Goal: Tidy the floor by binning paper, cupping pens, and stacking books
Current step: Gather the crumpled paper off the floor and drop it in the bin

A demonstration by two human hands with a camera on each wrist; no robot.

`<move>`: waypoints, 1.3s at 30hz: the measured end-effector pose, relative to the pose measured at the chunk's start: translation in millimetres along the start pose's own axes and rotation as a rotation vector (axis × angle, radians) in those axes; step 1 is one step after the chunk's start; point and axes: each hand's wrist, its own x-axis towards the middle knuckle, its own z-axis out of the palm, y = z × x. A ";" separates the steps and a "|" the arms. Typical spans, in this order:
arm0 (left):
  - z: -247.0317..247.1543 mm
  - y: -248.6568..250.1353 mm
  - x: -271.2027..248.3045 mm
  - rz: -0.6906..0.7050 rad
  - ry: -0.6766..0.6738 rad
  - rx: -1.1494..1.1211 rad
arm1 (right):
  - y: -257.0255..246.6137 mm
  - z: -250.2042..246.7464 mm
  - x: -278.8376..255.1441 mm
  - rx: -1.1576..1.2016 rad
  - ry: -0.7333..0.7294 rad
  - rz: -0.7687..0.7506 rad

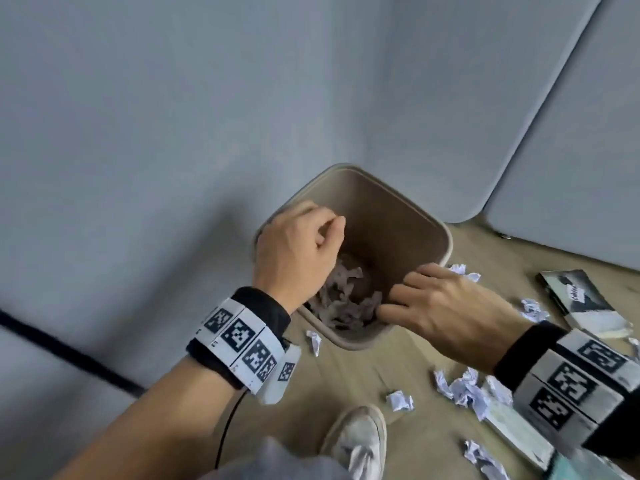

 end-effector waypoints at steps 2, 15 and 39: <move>-3.0 -16.7 7.6 -0.027 0.127 0.003 | 4.3 2.0 9.5 0.015 -0.014 0.059; 130.2 -142.2 -137.1 -0.576 -0.425 0.062 | 64.0 75.1 85.8 -0.007 -0.096 0.167; 27.2 -84.5 3.6 -0.363 0.344 -0.535 | 12.6 86.4 16.0 0.115 -0.069 0.005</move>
